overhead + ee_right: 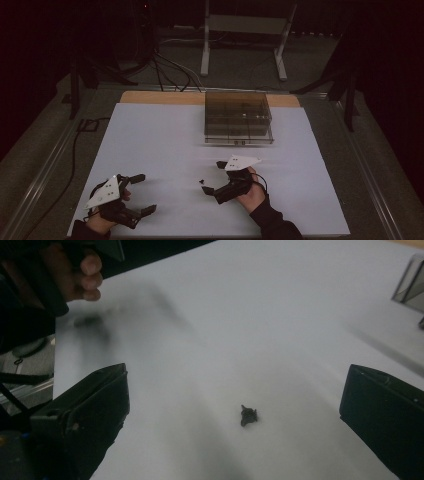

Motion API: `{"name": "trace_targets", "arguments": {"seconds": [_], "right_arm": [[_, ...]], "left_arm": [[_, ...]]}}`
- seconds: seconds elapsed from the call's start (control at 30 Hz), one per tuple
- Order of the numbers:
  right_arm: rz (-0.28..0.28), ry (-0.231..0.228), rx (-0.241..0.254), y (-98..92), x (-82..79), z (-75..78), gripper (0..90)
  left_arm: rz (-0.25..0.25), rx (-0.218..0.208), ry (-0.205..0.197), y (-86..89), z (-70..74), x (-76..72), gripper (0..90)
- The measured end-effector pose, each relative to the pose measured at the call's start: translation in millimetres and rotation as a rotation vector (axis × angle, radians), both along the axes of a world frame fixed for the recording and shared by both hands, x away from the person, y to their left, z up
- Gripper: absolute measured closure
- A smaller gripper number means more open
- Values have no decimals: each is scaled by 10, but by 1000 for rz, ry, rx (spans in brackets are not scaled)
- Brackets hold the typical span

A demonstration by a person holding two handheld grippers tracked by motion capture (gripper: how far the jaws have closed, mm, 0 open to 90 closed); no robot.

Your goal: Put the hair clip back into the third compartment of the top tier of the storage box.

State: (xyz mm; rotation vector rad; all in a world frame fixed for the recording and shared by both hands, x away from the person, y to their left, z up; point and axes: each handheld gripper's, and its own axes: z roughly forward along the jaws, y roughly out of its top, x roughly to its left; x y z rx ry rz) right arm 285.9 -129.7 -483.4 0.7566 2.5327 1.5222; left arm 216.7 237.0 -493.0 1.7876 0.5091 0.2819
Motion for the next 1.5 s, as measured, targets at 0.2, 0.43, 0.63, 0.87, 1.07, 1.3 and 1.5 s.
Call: {"name": "trace_targets", "arguments": {"seconds": [0.2, 0.43, 0.63, 0.87, 1.07, 1.3, 1.5], "right_arm": [[25, -2, -38, 105, 6, -30, 0], [20, -9, -79, 186, 21, -60, 0], [26, 2, -86, 240, 43, -88, 0], [9, -6, -67, 256, 94, -111, 0], [-25, 71, -86, 294, 163, -134, 0], [-116, 113, -128, 356, 228, -206, 166], [-112, 97, -189, 395, 217, -247, 338]], "left_arm": [[-1, 1, 0, -2, 1, 0, 4], [0, 2, 3, -1, -5, 4, 4], [0, -4, 3, 1, 0, 2, 4], [2, -7, 2, 6, 2, 1, 4], [0, -8, 4, 3, 1, 1, 4], [0, -7, 6, 11, 0, 1, 4], [1, -7, 4, 11, 3, -1, 4]]}}
